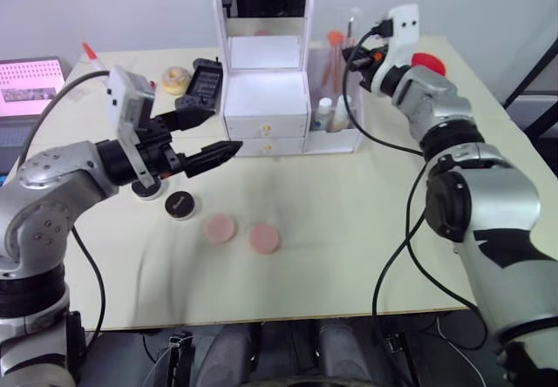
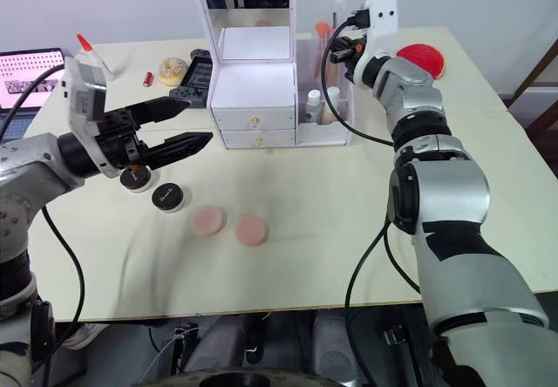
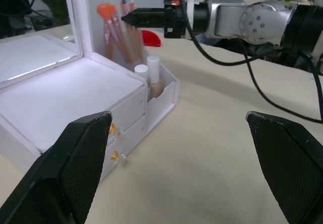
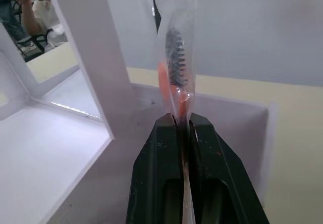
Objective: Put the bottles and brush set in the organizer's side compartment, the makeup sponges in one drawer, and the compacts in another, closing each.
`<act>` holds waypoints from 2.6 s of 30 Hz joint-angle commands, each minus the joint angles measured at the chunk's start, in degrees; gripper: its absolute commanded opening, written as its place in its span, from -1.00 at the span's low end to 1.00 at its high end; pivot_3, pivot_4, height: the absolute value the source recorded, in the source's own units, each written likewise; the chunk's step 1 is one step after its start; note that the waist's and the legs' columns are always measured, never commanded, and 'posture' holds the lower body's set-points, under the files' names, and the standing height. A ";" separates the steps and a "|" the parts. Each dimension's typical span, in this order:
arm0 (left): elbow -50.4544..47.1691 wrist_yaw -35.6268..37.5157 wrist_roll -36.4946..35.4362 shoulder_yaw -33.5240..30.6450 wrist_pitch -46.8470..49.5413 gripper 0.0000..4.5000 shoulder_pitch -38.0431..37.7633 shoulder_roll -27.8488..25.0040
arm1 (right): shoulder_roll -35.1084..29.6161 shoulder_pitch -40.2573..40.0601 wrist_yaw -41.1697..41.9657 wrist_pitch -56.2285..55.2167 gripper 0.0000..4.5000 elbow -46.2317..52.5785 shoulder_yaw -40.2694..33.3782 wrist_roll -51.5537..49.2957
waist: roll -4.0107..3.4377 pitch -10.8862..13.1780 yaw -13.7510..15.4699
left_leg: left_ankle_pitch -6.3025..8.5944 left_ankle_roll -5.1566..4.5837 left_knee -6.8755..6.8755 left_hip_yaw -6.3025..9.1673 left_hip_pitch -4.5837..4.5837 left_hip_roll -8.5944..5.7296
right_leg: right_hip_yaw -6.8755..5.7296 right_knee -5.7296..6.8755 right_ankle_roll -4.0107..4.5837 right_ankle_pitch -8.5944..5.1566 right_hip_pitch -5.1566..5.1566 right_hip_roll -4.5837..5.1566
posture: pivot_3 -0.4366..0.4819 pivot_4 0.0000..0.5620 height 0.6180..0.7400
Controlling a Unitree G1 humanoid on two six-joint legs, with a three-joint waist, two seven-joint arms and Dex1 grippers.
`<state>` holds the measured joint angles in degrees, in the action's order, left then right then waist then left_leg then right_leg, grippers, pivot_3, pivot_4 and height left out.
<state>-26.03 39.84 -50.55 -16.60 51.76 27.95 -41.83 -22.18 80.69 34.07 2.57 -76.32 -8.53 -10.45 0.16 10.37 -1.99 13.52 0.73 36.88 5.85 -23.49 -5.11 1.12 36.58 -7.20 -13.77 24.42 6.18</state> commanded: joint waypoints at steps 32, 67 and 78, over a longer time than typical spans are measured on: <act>-1.64 4.65 8.22 -14.82 -9.83 1.00 -30.72 -8.02 | -26.90 -64.68 29.50 40.31 0.99 98.12 -18.34 -26.59 | -0.07 0.01 1.50 | 0.18 -0.27 -0.08 0.06 0.05 0.06 | 0.05 -0.26 0.07 -0.04 -0.18 0.02 | -0.05 -0.47 0.97; -9.10 -8.72 14.38 -9.79 -13.80 1.00 -36.32 8.02 | -27.37 -78.50 18.10 29.14 0.99 97.78 -18.39 -22.14 | 0.02 -0.04 2.78 | 0.27 -0.37 0.07 -0.18 0.06 0.08 | 0.07 -0.50 0.22 -0.13 -0.36 0.33 | -0.05 -0.47 0.97; -14.18 -35.92 37.27 25.17 -17.50 1.00 -25.80 31.16 | -22.40 -67.97 8.66 32.02 0.99 97.88 -9.54 -21.66 | 0.14 -0.06 2.97 | 0.26 -0.40 0.21 -0.16 0.08 -0.05 | -0.05 -0.50 0.00 0.00 -0.50 0.22 | -0.05 -0.47 0.97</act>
<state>-40.17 6.59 -17.43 6.54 36.73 0.95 -11.32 -44.47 11.96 43.23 34.57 20.66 -17.61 -31.65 0.30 10.30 0.98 13.78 0.33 37.08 5.69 -23.40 -5.16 1.07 36.09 -7.20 -13.77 23.92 6.39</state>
